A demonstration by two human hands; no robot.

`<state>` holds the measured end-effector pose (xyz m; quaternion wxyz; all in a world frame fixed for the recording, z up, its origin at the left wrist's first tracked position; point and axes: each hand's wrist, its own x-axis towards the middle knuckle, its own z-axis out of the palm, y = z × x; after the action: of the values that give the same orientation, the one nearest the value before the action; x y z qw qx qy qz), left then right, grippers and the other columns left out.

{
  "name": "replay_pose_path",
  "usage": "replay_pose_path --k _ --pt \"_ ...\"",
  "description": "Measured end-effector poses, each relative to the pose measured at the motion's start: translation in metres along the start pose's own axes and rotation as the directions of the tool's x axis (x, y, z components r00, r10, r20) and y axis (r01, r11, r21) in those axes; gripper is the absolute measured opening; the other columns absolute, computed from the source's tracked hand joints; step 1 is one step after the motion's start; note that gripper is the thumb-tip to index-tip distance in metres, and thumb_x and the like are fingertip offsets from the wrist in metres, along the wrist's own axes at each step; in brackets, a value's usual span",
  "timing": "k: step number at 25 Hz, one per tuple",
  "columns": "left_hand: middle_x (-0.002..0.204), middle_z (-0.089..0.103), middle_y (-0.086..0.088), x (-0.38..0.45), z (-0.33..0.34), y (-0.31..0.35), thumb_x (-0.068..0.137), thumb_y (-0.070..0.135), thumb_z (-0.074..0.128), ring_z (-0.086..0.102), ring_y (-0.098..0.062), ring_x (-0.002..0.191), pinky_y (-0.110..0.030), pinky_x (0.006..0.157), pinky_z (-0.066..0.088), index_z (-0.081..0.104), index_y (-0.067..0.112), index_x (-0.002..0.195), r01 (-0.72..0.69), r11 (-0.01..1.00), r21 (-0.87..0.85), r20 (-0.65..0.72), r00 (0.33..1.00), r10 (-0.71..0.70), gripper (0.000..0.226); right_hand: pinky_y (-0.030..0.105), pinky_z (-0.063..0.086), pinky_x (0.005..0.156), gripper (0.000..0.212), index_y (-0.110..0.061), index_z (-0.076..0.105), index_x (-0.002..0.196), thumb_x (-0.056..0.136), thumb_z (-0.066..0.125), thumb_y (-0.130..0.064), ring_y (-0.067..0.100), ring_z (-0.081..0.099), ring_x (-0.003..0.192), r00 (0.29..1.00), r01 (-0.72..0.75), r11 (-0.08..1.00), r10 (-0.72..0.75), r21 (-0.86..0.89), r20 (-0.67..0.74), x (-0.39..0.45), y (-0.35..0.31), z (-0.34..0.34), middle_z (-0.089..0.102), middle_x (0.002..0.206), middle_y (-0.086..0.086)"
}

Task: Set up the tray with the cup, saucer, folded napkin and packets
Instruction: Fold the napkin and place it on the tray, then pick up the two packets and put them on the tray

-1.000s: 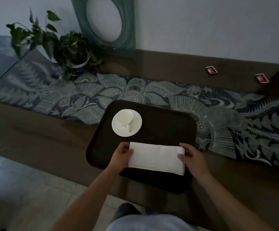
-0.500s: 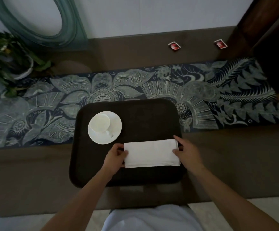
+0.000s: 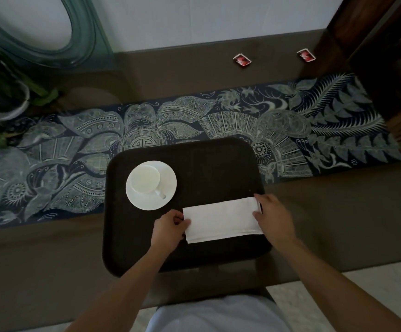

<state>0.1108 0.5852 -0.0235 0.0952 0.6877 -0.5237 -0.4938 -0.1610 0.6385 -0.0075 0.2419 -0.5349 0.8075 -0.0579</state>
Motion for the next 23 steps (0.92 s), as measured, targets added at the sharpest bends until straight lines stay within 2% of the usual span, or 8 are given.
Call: replay_pose_path --k 2,5,8,10,14,17,20,23 --pt "0.083 0.07 0.002 0.001 -0.001 0.0 0.086 0.028 0.071 0.069 -0.014 0.069 -0.039 0.064 0.061 0.064 0.022 0.089 -0.008 0.998 0.07 -0.002 1.0 0.008 0.009 0.035 0.05 0.092 0.053 -0.019 0.04 0.145 0.095 0.056 -0.024 0.02 0.059 0.112 1.0 0.011 0.997 -0.009 -0.078 0.023 -0.001 -0.001 0.002 0.044 0.142 0.001" --pt "0.074 0.067 0.005 0.001 -0.003 0.004 0.086 0.04 0.067 0.066 -0.013 0.065 -0.038 0.062 0.059 0.061 0.027 0.084 -0.009 0.962 0.273 -0.024 1.0 0.016 0.014 0.038 0.054 0.083 0.052 -0.02 0.036 0.146 0.096 0.051 -0.026 0.023 0.06 0.107 0.999 0.018 0.98 -0.008 -0.199 0.048 -0.002 -0.004 0.005 0.04 0.144 0.0" --pt "0.074 0.063 0.005 -0.002 -0.005 0.012 0.088 0.044 0.06 0.06 -0.012 0.067 -0.029 0.056 0.047 0.058 0.025 0.083 -0.034 0.889 0.456 -0.03 0.998 0.054 0.02 0.037 0.054 0.084 0.052 -0.02 0.039 0.145 0.095 0.053 -0.026 0.023 0.048 0.12 1.0 0.012 0.958 -0.006 -0.285 0.022 -0.001 -0.007 0.004 0.041 0.142 0.0" --pt "0.076 0.061 0.005 -0.003 -0.007 0.017 0.09 0.044 0.056 0.058 -0.013 0.069 -0.029 0.057 0.045 0.056 0.022 0.083 -0.093 0.824 0.56 -0.005 0.993 0.115 0.023 0.036 0.053 0.085 0.052 -0.021 0.041 0.145 0.095 0.054 -0.026 0.022 0.043 0.122 1.0 0.008 0.949 0.0 -0.315 0.023 0.0 -0.008 0.004 0.041 0.14 -0.001" --pt "0.083 0.062 0.003 -0.008 -0.012 0.035 0.093 0.044 0.051 0.06 -0.015 0.075 -0.031 0.063 0.05 0.057 0.019 0.091 -0.255 0.686 0.682 0.108 0.962 0.251 0.025 0.037 0.049 0.09 0.053 -0.022 0.042 0.144 0.094 0.055 -0.033 0.023 0.043 0.122 0.999 0.041 0.937 -0.029 -0.348 0.041 -0.001 -0.01 -0.003 0.044 0.137 0.0" --pt "0.098 0.062 0.002 -0.003 -0.016 0.055 0.094 0.048 0.051 0.061 -0.015 0.087 -0.03 0.07 0.049 0.059 0.021 0.103 -0.4 0.626 0.67 0.233 0.913 0.335 0.029 0.039 0.044 0.095 0.052 -0.023 0.045 0.142 0.094 0.052 -0.041 0.024 0.043 0.124 0.996 0.087 0.926 -0.087 -0.366 0.018 0.001 -0.011 -0.016 0.046 0.138 0.001" --pt "0.123 0.056 0.0 0.014 -0.02 0.082 0.093 0.051 0.051 0.054 -0.019 0.112 -0.037 0.09 0.049 0.056 0.026 0.123 -0.529 0.547 0.65 0.402 0.849 0.344 0.039 0.044 0.037 0.104 0.05 -0.025 0.044 0.142 0.096 0.044 -0.046 0.024 0.037 0.134 0.994 0.106 0.939 -0.1 -0.328 0.035 0.011 -0.009 -0.034 0.043 0.145 0.002" --pt "0.145 0.044 -0.002 0.035 -0.021 0.11 0.091 0.057 0.049 0.039 -0.024 0.133 -0.045 0.108 0.036 0.043 0.029 0.141 -0.584 0.411 0.7 0.459 0.809 0.368 0.058 0.048 0.032 0.109 0.053 -0.027 0.042 0.142 0.095 0.041 -0.051 0.025 0.031 0.14 0.991 0.133 0.932 -0.112 -0.338 0.08 0.032 -0.004 -0.057 0.04 0.149 0.003"
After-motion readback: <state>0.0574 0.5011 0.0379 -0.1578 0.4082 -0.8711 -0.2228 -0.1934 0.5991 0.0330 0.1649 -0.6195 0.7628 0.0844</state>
